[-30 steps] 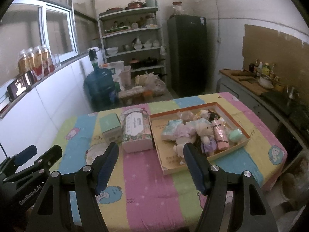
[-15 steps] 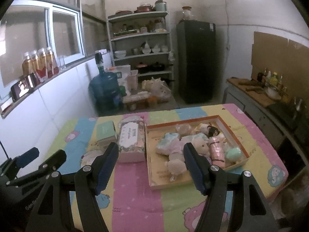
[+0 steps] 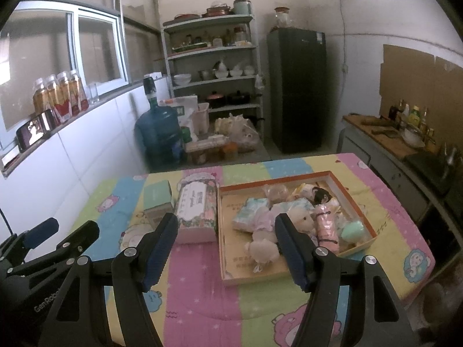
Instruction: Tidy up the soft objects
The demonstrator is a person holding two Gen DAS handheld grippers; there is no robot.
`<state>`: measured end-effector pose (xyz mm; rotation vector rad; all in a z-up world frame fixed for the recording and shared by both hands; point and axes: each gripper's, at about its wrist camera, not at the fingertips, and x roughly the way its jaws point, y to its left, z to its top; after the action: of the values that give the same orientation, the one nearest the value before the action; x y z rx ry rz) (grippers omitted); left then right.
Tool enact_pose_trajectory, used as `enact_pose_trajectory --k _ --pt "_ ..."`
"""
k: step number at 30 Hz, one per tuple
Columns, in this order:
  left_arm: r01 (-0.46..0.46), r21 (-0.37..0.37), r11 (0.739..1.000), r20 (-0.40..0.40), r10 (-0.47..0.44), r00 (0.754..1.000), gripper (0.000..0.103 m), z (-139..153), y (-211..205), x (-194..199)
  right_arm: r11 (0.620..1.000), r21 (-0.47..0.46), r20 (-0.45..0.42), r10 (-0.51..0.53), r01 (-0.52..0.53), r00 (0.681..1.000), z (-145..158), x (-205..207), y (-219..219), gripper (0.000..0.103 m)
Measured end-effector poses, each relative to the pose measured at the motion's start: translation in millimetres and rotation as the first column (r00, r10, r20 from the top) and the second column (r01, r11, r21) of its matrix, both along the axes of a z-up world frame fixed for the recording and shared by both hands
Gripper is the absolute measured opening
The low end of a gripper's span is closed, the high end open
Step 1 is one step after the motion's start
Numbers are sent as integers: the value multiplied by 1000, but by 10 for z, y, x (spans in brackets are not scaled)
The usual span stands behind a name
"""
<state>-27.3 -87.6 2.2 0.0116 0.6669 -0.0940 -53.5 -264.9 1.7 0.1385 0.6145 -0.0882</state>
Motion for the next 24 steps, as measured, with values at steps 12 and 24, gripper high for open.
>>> enact_pose_trajectory --k 12,24 --pt "-7 -5 1000 -18 7 1000 77 -53 96 6 1000 -3 -11 -9 9 1000 -33 -29 44 71" --pt "-9 -6 1000 -17 9 1000 77 -59 98 5 1000 -4 -14 -11 11 1000 -48 -55 60 71"
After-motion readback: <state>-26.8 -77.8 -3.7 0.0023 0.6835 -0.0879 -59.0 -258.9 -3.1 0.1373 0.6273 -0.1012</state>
